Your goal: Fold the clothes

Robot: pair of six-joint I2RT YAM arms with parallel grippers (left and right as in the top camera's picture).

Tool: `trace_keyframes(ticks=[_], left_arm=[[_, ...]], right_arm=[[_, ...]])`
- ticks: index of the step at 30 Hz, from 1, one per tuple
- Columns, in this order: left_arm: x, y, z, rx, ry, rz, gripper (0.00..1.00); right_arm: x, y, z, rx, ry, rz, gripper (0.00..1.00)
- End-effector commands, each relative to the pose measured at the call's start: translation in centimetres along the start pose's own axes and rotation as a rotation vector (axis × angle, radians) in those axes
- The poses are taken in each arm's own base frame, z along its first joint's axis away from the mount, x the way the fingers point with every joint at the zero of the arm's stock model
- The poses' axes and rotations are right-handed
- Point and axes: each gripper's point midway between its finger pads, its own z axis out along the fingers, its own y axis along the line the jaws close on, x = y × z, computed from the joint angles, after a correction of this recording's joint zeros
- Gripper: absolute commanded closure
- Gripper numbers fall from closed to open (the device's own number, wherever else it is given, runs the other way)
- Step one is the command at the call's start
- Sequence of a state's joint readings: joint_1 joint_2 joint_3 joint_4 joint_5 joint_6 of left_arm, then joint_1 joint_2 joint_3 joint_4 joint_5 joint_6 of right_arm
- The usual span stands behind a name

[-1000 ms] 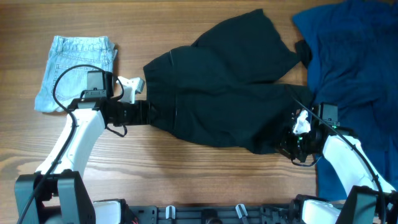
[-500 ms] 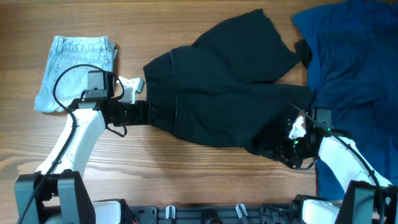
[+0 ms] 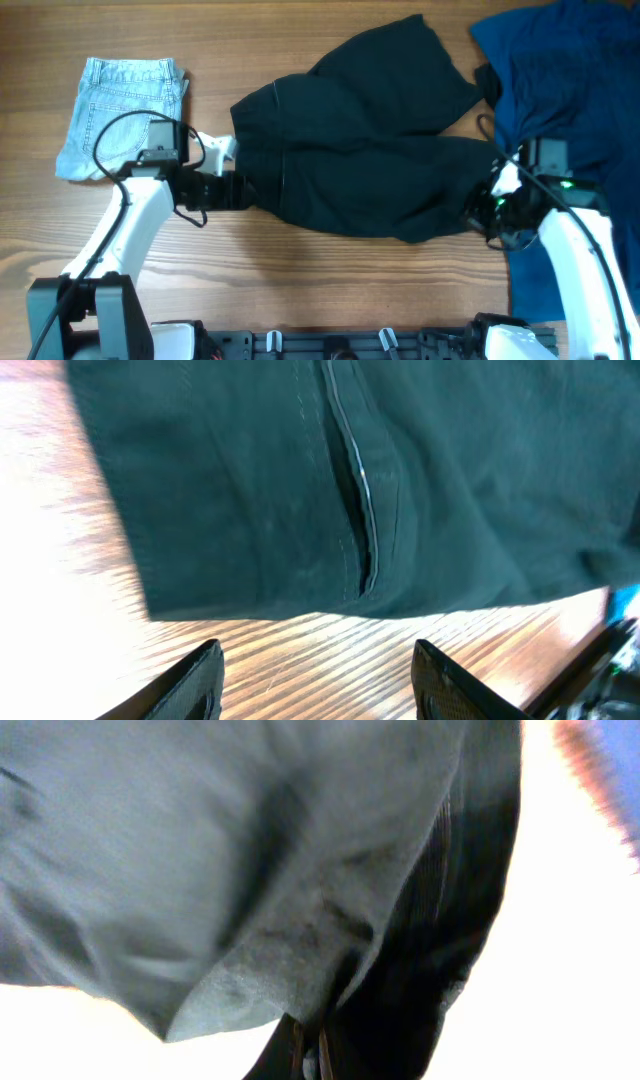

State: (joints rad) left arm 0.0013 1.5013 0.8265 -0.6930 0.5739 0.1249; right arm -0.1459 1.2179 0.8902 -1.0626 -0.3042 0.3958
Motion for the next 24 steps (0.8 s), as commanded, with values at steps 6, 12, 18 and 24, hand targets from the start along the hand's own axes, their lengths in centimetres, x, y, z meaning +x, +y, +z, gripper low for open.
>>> trace_keyframes(ticks=[6,12,18,24], left_arm=[[0.9,2.1,0.6,-0.134,0.012,0.040,0.39],[0.3,2.4,0.5,-0.143,-0.012,0.046,0.29],[-0.1,-1.2,1.8,0.034,-0.019,0.109,0.16],[3.6,-4.5,6.4,0.120,0.137,0.211,0.29]], right_arm=[[-2.5,-4.5,-2.8,0.228,-0.154,0.122,0.95],[-4.7,-8.1,-4.3,0.227,-0.233,0.239,0.96],[-4.5,-7.5,-4.1,0.185,-0.211,0.178,0.96],[-4.6,-7.4,-4.1,0.184,-0.213,0.179,0.95]])
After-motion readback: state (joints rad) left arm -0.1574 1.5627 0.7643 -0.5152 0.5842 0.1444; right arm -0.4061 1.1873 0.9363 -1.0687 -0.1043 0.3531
